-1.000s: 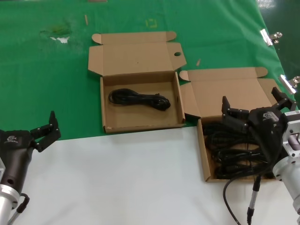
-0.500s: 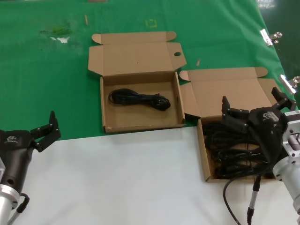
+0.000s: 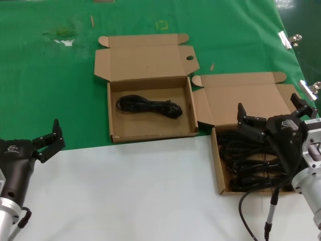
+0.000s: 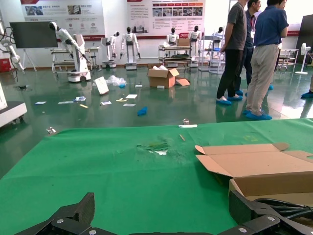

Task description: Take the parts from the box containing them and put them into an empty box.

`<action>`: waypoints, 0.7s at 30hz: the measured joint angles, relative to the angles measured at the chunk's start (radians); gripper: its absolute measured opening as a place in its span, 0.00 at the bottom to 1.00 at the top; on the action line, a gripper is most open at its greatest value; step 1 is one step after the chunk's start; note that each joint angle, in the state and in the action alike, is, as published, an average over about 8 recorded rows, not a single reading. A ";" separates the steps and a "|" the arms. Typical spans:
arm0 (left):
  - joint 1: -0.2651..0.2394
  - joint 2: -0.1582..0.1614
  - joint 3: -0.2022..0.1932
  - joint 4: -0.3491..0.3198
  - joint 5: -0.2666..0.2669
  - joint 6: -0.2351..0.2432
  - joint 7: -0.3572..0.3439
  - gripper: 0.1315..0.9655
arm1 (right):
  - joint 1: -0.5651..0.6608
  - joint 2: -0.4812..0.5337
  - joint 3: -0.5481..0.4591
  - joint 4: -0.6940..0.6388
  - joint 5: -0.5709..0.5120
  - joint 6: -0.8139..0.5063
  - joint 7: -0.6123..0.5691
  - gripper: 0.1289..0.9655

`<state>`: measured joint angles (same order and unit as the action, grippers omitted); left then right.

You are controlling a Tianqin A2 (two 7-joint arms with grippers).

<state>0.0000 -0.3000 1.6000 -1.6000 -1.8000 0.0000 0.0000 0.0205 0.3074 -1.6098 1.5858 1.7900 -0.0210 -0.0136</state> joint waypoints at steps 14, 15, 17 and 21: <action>0.000 0.000 0.000 0.000 0.000 0.000 0.000 1.00 | 0.000 0.000 0.000 0.000 0.000 0.000 0.000 1.00; 0.000 0.000 0.000 0.000 0.000 0.000 0.000 1.00 | 0.000 0.000 0.000 0.000 0.000 0.000 0.000 1.00; 0.000 0.000 0.000 0.000 0.000 0.000 0.000 1.00 | 0.000 0.000 0.000 0.000 0.000 0.000 0.000 1.00; 0.000 0.000 0.000 0.000 0.000 0.000 0.000 1.00 | 0.000 0.000 0.000 0.000 0.000 0.000 0.000 1.00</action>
<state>0.0000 -0.3000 1.6000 -1.6000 -1.8000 0.0000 0.0000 0.0205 0.3074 -1.6098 1.5858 1.7900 -0.0210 -0.0136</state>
